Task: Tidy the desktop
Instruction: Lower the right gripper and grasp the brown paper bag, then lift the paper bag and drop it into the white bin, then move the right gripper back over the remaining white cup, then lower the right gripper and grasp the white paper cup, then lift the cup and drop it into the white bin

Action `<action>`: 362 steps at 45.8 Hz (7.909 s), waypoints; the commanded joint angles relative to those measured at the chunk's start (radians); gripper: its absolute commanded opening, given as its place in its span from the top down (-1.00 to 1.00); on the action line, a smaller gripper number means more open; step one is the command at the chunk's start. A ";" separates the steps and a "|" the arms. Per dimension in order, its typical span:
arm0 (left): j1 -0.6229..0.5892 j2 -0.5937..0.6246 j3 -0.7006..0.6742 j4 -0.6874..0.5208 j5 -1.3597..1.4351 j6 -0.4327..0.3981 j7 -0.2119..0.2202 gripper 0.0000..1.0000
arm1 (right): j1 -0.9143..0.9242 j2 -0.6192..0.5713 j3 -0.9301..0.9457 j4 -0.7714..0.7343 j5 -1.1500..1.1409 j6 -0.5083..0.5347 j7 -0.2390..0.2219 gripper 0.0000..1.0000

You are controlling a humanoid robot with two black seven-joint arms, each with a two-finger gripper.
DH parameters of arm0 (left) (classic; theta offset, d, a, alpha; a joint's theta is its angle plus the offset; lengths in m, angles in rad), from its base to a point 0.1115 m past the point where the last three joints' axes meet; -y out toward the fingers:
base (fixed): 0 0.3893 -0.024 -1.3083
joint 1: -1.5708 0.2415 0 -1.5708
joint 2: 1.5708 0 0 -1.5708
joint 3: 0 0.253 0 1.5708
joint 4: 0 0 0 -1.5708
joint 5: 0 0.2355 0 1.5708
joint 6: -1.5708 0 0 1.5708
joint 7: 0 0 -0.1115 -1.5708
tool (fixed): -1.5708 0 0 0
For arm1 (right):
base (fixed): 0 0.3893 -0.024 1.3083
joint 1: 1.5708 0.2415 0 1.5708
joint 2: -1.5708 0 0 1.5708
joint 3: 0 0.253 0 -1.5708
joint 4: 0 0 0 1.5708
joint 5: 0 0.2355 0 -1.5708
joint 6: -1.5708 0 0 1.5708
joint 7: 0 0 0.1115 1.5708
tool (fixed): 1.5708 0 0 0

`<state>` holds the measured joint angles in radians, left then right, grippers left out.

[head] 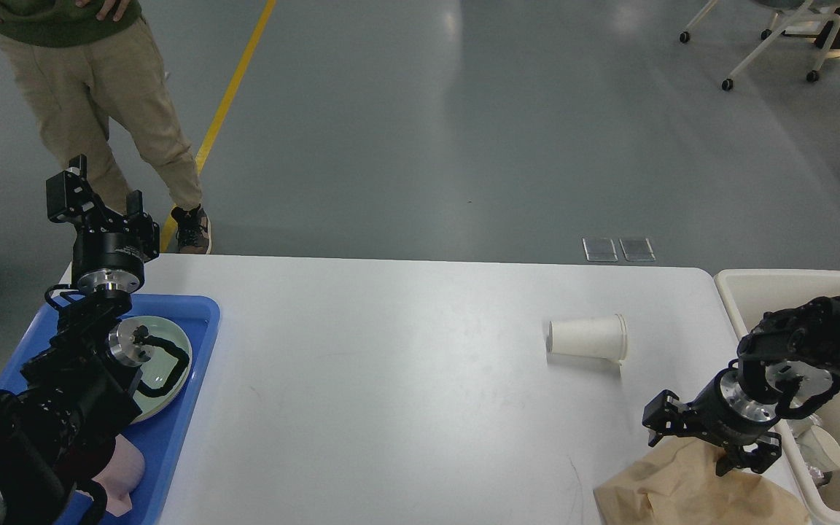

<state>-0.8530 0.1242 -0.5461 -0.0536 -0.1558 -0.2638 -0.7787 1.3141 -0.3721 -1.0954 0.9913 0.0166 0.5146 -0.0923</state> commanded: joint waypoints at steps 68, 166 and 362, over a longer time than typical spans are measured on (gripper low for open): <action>0.000 0.000 0.000 0.000 -0.001 0.000 -0.001 -0.93 | 0.541 -0.376 0.046 -0.144 -0.014 0.021 0.000 1.00; 0.000 0.000 0.000 0.000 -0.001 0.000 0.001 -0.93 | 0.984 0.194 -0.130 0.115 0.016 0.440 0.005 -1.00; 0.000 0.000 0.000 0.000 -0.001 0.000 0.001 -0.92 | -0.487 -0.171 0.319 -0.743 0.101 -0.490 -0.018 -1.00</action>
<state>-0.8529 0.1242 -0.5464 -0.0530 -0.1563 -0.2638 -0.7778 0.8403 -0.5508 -0.7778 0.2590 0.1166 0.0269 -0.1093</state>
